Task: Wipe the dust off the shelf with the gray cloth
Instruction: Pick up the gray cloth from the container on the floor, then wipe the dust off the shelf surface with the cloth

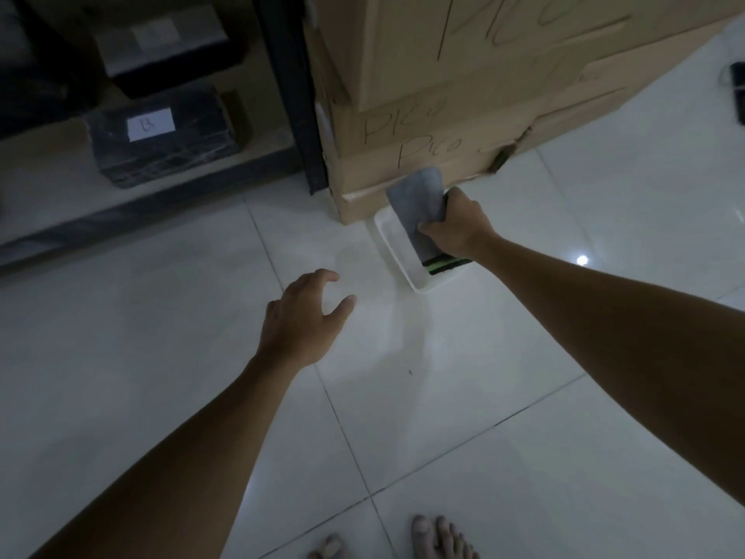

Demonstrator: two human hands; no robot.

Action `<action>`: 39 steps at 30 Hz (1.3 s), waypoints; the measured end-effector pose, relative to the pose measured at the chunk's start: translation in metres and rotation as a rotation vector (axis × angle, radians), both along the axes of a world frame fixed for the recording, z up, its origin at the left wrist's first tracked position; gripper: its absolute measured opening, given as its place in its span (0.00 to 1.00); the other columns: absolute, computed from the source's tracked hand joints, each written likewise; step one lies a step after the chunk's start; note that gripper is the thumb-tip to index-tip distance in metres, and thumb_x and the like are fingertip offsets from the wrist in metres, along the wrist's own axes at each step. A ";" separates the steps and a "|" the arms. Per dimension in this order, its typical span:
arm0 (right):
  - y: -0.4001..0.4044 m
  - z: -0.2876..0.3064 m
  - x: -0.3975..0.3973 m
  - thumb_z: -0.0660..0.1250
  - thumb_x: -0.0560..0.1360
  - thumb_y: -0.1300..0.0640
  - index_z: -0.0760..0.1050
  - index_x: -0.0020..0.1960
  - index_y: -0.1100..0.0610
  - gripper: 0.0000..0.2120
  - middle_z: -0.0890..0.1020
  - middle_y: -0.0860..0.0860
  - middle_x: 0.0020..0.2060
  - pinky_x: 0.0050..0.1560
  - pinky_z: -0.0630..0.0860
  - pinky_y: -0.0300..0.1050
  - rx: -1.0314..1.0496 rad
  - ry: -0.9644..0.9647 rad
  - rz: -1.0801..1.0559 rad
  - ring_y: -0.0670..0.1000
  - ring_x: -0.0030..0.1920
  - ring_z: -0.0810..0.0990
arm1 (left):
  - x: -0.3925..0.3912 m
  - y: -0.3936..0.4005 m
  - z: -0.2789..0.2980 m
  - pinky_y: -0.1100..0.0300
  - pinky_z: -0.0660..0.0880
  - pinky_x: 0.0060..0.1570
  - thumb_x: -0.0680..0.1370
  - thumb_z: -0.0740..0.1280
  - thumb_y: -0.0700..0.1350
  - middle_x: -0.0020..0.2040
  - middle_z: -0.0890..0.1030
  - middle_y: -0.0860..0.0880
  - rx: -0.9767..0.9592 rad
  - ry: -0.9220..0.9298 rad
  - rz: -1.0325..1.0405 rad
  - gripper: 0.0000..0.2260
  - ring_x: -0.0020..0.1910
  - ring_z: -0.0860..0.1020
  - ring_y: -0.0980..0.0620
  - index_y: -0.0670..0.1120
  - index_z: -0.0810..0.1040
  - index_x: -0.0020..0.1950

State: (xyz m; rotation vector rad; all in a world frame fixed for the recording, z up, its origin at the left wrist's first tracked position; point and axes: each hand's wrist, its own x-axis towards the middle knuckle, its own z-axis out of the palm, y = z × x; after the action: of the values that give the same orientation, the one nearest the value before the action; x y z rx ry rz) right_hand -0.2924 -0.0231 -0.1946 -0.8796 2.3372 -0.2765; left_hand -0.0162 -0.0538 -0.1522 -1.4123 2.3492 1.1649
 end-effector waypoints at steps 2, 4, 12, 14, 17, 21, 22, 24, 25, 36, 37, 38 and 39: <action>0.005 0.017 -0.001 0.70 0.77 0.49 0.69 0.67 0.61 0.25 0.79 0.59 0.61 0.53 0.78 0.53 -0.002 -0.069 -0.026 0.61 0.58 0.79 | 0.002 0.000 0.016 0.45 0.68 0.70 0.81 0.62 0.59 0.72 0.74 0.52 0.000 0.000 0.002 0.20 0.70 0.73 0.48 0.52 0.70 0.71; 0.015 0.042 0.003 0.69 0.78 0.53 0.70 0.67 0.61 0.22 0.80 0.59 0.59 0.55 0.78 0.53 -0.036 -0.192 -0.077 0.59 0.57 0.79 | 0.005 0.000 0.036 0.44 0.69 0.70 0.81 0.62 0.58 0.72 0.74 0.51 -0.012 -0.004 0.006 0.20 0.69 0.73 0.48 0.52 0.70 0.71; 0.074 0.196 0.056 0.75 0.74 0.57 0.80 0.53 0.64 0.13 0.86 0.61 0.50 0.42 0.81 0.47 -0.145 -0.560 -0.241 0.55 0.44 0.85 | 0.037 0.005 0.175 0.47 0.69 0.71 0.81 0.63 0.58 0.72 0.74 0.53 -0.055 0.006 0.057 0.21 0.71 0.73 0.51 0.52 0.71 0.71; 0.085 0.254 0.070 0.80 0.69 0.52 0.83 0.51 0.63 0.18 0.87 0.58 0.45 0.44 0.84 0.51 -0.155 -0.585 -0.217 0.55 0.44 0.86 | 0.047 0.005 0.230 0.48 0.70 0.71 0.81 0.63 0.58 0.72 0.75 0.53 -0.073 0.035 0.092 0.21 0.70 0.73 0.52 0.51 0.71 0.72; 0.091 0.346 0.084 0.86 0.61 0.50 0.85 0.45 0.55 0.18 0.88 0.47 0.38 0.36 0.83 0.47 -0.142 -0.580 -0.135 0.49 0.41 0.86 | 0.061 0.006 0.322 0.58 0.69 0.70 0.80 0.63 0.59 0.71 0.75 0.53 -0.105 0.090 0.161 0.23 0.70 0.73 0.55 0.51 0.71 0.72; 0.083 0.497 0.092 0.85 0.56 0.55 0.84 0.41 0.53 0.17 0.87 0.47 0.37 0.32 0.76 0.41 -0.202 -0.539 0.030 0.47 0.40 0.85 | 0.076 0.005 0.467 0.61 0.67 0.68 0.80 0.63 0.62 0.71 0.73 0.57 -0.161 0.153 0.245 0.23 0.69 0.72 0.57 0.56 0.70 0.72; 0.081 0.539 0.095 0.82 0.56 0.57 0.83 0.39 0.54 0.14 0.86 0.47 0.36 0.32 0.77 0.44 -0.231 -0.525 0.071 0.48 0.39 0.85 | 0.080 0.008 0.506 0.61 0.68 0.67 0.80 0.64 0.61 0.70 0.74 0.58 -0.166 0.193 0.261 0.22 0.69 0.72 0.57 0.57 0.70 0.72; 0.076 0.618 0.104 0.79 0.59 0.59 0.83 0.42 0.60 0.12 0.86 0.48 0.36 0.35 0.76 0.45 -0.263 -0.513 0.191 0.49 0.38 0.84 | 0.085 0.015 0.579 0.60 0.71 0.66 0.79 0.66 0.60 0.67 0.75 0.62 -0.164 0.316 0.273 0.18 0.66 0.74 0.63 0.64 0.69 0.68; 0.073 0.658 0.111 0.79 0.62 0.61 0.83 0.46 0.64 0.14 0.87 0.53 0.39 0.37 0.78 0.46 -0.264 -0.498 0.265 0.52 0.41 0.85 | 0.086 0.019 0.615 0.60 0.73 0.65 0.79 0.67 0.60 0.65 0.75 0.65 -0.161 0.375 0.270 0.17 0.63 0.74 0.68 0.68 0.68 0.66; 0.027 0.905 0.184 0.74 0.58 0.51 0.82 0.50 0.53 0.20 0.87 0.48 0.43 0.43 0.83 0.50 -0.483 -0.449 0.699 0.47 0.44 0.86 | 0.130 0.017 0.842 0.49 0.77 0.64 0.75 0.66 0.37 0.70 0.76 0.56 -0.105 0.911 0.156 0.31 0.69 0.75 0.52 0.59 0.68 0.75; 0.020 0.910 0.189 0.75 0.59 0.52 0.82 0.52 0.54 0.21 0.87 0.49 0.45 0.45 0.83 0.52 -0.499 -0.441 0.718 0.48 0.45 0.86 | 0.136 0.011 0.847 0.52 0.78 0.62 0.75 0.67 0.38 0.69 0.77 0.56 -0.111 0.941 0.161 0.30 0.69 0.76 0.53 0.59 0.69 0.74; 0.013 0.914 0.195 0.78 0.61 0.55 0.81 0.54 0.54 0.22 0.87 0.49 0.47 0.47 0.83 0.52 -0.513 -0.436 0.734 0.48 0.47 0.86 | 0.143 0.003 0.850 0.55 0.78 0.61 0.75 0.69 0.40 0.68 0.78 0.57 -0.122 0.963 0.169 0.29 0.68 0.76 0.53 0.60 0.70 0.73; 0.005 0.916 0.200 0.80 0.62 0.59 0.80 0.56 0.52 0.23 0.87 0.48 0.49 0.48 0.84 0.50 -0.521 -0.435 0.747 0.46 0.48 0.86 | 0.150 -0.006 0.850 0.59 0.78 0.61 0.74 0.70 0.41 0.67 0.79 0.57 -0.127 0.971 0.185 0.27 0.67 0.77 0.54 0.62 0.73 0.70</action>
State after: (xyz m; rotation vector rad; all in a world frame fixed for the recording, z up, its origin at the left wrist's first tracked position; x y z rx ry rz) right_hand -0.0924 -0.0180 0.7212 -1.6701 1.4220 -0.6827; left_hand 0.1334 -0.0595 0.6983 -1.2791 2.9469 2.1640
